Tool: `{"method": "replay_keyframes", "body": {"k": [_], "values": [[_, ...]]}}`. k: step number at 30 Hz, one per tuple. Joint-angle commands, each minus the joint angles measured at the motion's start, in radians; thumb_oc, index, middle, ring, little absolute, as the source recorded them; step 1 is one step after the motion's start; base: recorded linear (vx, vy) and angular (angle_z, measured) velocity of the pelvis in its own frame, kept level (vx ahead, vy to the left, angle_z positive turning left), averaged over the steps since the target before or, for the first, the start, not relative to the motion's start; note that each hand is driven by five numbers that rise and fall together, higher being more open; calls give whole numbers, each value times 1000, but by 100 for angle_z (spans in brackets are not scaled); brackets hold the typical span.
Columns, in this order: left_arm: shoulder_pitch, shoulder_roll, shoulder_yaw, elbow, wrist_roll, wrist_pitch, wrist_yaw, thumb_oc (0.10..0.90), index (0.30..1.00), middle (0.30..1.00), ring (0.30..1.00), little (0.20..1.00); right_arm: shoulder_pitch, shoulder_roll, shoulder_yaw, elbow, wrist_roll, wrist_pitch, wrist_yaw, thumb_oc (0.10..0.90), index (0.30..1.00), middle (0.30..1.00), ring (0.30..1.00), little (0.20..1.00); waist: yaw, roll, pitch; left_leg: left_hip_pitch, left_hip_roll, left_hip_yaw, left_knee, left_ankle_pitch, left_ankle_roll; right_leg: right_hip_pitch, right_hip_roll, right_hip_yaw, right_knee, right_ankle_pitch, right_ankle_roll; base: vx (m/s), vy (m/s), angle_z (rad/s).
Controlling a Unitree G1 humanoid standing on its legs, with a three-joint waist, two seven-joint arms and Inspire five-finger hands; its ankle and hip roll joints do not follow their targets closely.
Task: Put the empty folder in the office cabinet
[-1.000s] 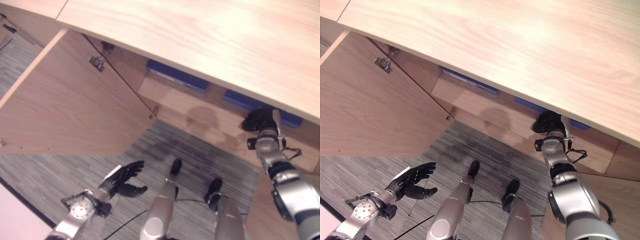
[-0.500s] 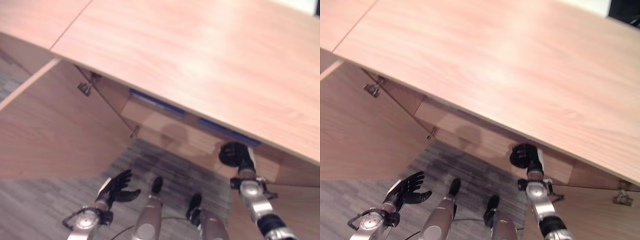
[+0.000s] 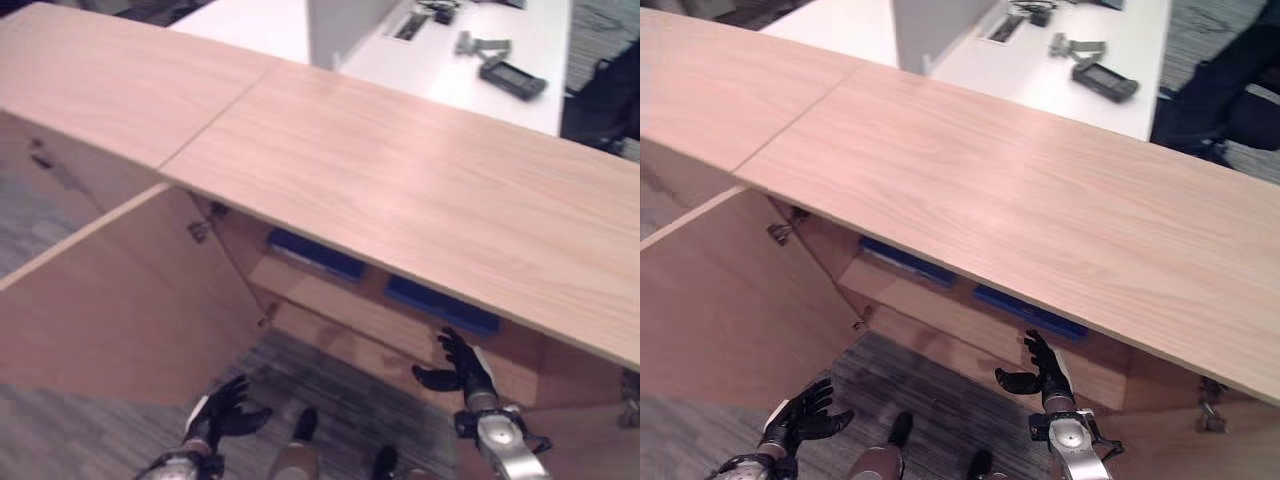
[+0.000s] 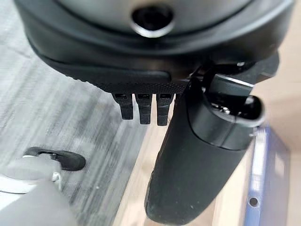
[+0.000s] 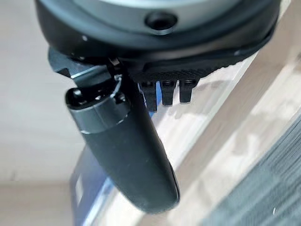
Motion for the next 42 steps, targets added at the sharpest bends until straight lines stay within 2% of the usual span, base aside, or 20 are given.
{"method": "replay_keyframes", "body": {"k": [1, 5, 9, 12, 14, 17, 18, 19, 20, 21, 22, 24, 25, 26, 27, 28, 30, 31, 34, 42], "values": [[-31, 30, 3, -30, 3, -63, 33, 800, 900, 900, 900, 900, -54, -58, -2, -122, -29, -69, -14, 800, 900, 900, 900, 900, -38, -28, -39, 5, 129, 241, 76, -2, -46, -34, -130, -3, 58, -33, 96, -199, 125, 61], [-42, 20, 4, -26, 16, -59, 34, 800, 900, 900, 900, 900, -57, -67, -6, -135, -29, -67, -13, 800, 900, 900, 900, 900, -92, -27, -66, 124, 205, 395, 151, -52, -51, -56, -172, -56, 95, -29, 81, -142, 103, 70], [-53, 14, 9, -36, 14, -59, 33, 800, 900, 900, 900, 900, -30, -78, -18, -149, -25, -58, 2, 800, 900, 900, 900, 900, -135, -19, -98, 222, 242, 462, 170, -66, -80, -77, -211, -101, 150, -34, 91, -75, 165, 85], [-52, 11, 1, -48, 11, -54, 29, 800, 900, 900, 900, 900, -10, -80, -33, -156, -18, -51, 7, 800, 900, 900, 900, 900, -152, -15, -111, 247, 236, 501, 148, -90, -78, -81, -235, -130, 176, -22, 99, -25, 151, 77], [-46, 14, 5, -68, 18, -50, 31, 800, 900, 900, 900, 900, -5, -67, -48, -145, -17, -35, 10, 800, 900, 900, 900, 900, -142, -28, -126, 244, 200, 519, 124, -152, -63, -61, -270, -136, 179, 29, 128, 53, 273, 67], [-41, 23, 11, -79, 20, -51, 31, 800, 900, 900, 900, 900, -2, -47, -53, -132, -7, -33, 9, 800, 900, 900, 900, 900, -128, -42, -127, 249, 172, 506, 107, -175, -47, -50, -295, -144, 171, 62, 150, -9, 216, 33], [-44, 30, 13, -83, 19, -49, 32, 800, 900, 900, 900, 900, -8, -19, -54, -112, 12, -26, 9, 800, 900, 900, 900, 900, -109, -58, -126, 240, 139, 481, 93, -190, -31, -38, -321, -155, 161, 104, 176, -115, 272, 38], [-45, 33, 18, -87, 20, -51, 33, 800, 900, 900, 900, 900, -8, -12, -56, -111, 15, -25, 10, 800, 900, 900, 900, 900, -101, -68, -123, 227, 122, 487, 88, -174, -19, -36, -335, -181, 145, 135, 165, -43, 269, 42], [-43, 41, 23, -92, 23, -54, 36, 800, 900, 900, 900, 900, -12, -1, -52, -105, 16, -24, 10, 800, 900, 900, 900, 900, -91, -73, -125, 235, 109, 461, 75, -198, -15, -25, -338, -166, 144, 138, 197, -90, 161, 34], [-42, 42, 26, -96, 24, -55, 36, 800, 900, 900, 900, 900, -15, 9, -49, -99, 17, -22, 10, 800, 900, 900, 900, 900, -76, -83, -122, 222, 90, 465, 69, -181, -5, -19, -353, -193, 126, 169, 186, -26, 227, 44], [-41, 47, 37, -97, 21, -56, 39, 800, 900, 900, 900, 900, -19, 24, -45, -91, 22, -21, 7, 800, 900, 900, 900, 900, -59, -98, -121, 219, 61, 447, 52, -185, 7, -7, -369, -206, 108, 209, 202, -90, 158, 28], [-41, 48, 38, -98, 21, -56, 39, 800, 900, 900, 900, 900, -20, 25, -45, -90, 22, -21, 7, 800, 900, 900, 900, 900, -60, -99, -120, 220, 60, 447, 51, -184, 7, -5, -370, -206, 106, 210, 202, -5, 95, 37], [-36, 52, 52, -101, 17, -57, 42, 800, 900, 900, 900, 900, -35, 43, -34, -77, 28, -21, 6, 800, 900, 900, 900, 900, -32, -109, -115, 214, 38, 435, 42, -187, 20, 4, -374, -218, 99, 227, 212, 0, 85, 45], [-36, 53, 53, -101, 17, -57, 42, 800, 900, 900, 900, 900, -36, 43, -34, -76, 28, -21, 6, 800, 900, 900, 900, 900, -32, -110, -114, 215, 37, 434, 42, -187, 20, 5, -374, -218, 98, 227, 212, -12, 109, 35], [-35, 55, 57, -104, 16, -58, 42, 800, 900, 900, 900, 900, -39, 53, -30, -71, 35, -23, 7, 800, 900, 900, 900, 900, -21, -113, -112, 213, 31, 430, 37, -186, 24, 8, -374, -221, 101, 228, 215, -52, 38, 17], [-41, 65, 47, -106, 16, -61, 43, 800, 900, 900, 900, 900, -32, 63, -22, -67, 50, -27, 10, 800, 900, 900, 900, 900, -26, -116, -101, 198, 25, 393, 36, -174, 29, -3, -337, -141, 105, 226, 223, -81, 73, 33], [-67, 69, 20, -112, 8, -65, 44, 800, 900, 900, 900, 900, -24, 63, -15, -77, 68, -30, 12, 800, 900, 900, 900, 900, -60, -107, -89, 180, 11, 333, 34, -154, 40, -54, -225, 97, 110, 169, 230, -53, 99, 82], [-82, 69, 10, -111, 7, -68, 48, 800, 900, 900, 900, 900, -24, 56, -15, -79, 72, -35, 8, 800, 900, 900, 900, 900, -63, -100, -91, 173, 4, 308, 25, -145, 47, -56, -177, 159, 99, 120, 223, 13, 80, 126], [-97, 54, -4, -98, 15, -72, 52, 800, 900, 900, 900, 900, 2, 49, -16, -82, 65, -46, 15, 800, 900, 900, 900, 900, -68, -92, -103, 163, -10, 231, 10, -136, 56, -20, -134, 208, 56, 49, 177, 69, -34, 107], [-37, 23, 16, -146, 15, -73, 43, 800, 900, 900, 900, 900, 65, 33, -33, -59, 53, -41, 29, 800, 900, 900, 900, 900, -50, -81, -144, 196, -10, 207, -36, -123, 37, 80, -134, 161, -75, 60, 179, 67, -44, 34]]}}
